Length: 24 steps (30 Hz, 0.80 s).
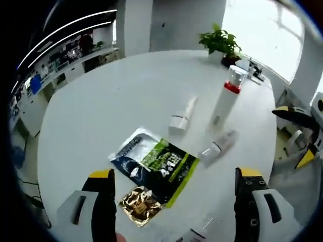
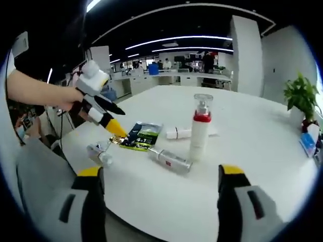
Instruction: Arrange the skincare products in the storage area until every visible bottle or jar stands upright without overlapping.
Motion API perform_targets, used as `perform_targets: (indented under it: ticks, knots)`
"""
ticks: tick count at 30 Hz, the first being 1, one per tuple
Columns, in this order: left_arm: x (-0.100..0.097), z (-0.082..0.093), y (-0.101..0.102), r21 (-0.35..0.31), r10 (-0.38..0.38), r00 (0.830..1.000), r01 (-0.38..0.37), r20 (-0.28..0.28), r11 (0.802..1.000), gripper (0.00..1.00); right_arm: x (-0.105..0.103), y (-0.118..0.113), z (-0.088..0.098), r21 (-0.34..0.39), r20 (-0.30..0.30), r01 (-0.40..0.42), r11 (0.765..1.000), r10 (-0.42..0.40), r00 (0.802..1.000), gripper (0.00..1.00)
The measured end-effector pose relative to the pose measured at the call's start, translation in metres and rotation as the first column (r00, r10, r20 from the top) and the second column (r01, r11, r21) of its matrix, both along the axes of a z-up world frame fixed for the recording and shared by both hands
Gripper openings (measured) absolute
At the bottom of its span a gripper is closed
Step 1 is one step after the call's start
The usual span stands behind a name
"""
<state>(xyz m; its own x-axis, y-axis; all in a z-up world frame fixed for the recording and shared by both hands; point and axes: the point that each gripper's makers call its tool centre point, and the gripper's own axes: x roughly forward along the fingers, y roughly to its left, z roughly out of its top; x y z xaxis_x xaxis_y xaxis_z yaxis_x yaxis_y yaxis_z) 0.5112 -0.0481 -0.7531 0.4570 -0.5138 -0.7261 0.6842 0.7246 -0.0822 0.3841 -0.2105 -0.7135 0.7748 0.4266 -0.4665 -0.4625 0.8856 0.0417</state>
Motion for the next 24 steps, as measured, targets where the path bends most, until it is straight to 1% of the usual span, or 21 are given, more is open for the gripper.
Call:
perform_targets:
  ticks: [1,3,8,15,18,24]
  knots:
    - [0.005,-0.003,-0.001,0.02,-0.022,1.0,0.022,-0.001,1.0,0.97,0.0,-0.001,0.0,0.003,-0.003,0.004,1.0,-0.004,1.0,0.93]
    - [0.012,-0.007,-0.004,0.039,-0.047,0.999,0.048,-0.011,0.998,0.97,0.001,-0.002,-0.001,0.01,-0.01,0.013,1.0,-0.013,1.0,0.93]
    - [0.024,-0.012,-0.019,0.067,-0.115,0.993,0.117,-0.022,0.991,0.97,0.002,-0.005,-0.002,0.01,-0.013,0.034,0.999,-0.034,0.999,0.91]
    - [0.043,-0.014,-0.045,0.074,-0.159,0.987,0.16,-0.023,0.984,0.96,0.003,-0.008,-0.003,0.022,-0.025,0.057,0.998,-0.056,0.998,0.9]
    - [0.052,-0.015,-0.06,0.081,-0.195,0.981,0.195,-0.015,0.977,0.96,0.002,-0.007,-0.005,0.019,-0.034,0.053,0.998,-0.052,0.998,0.9]
    - [0.067,-0.016,-0.082,0.093,-0.246,0.969,0.245,0.0,0.965,0.92,0.002,-0.007,-0.008,0.008,-0.047,0.053,0.999,-0.052,0.998,0.89]
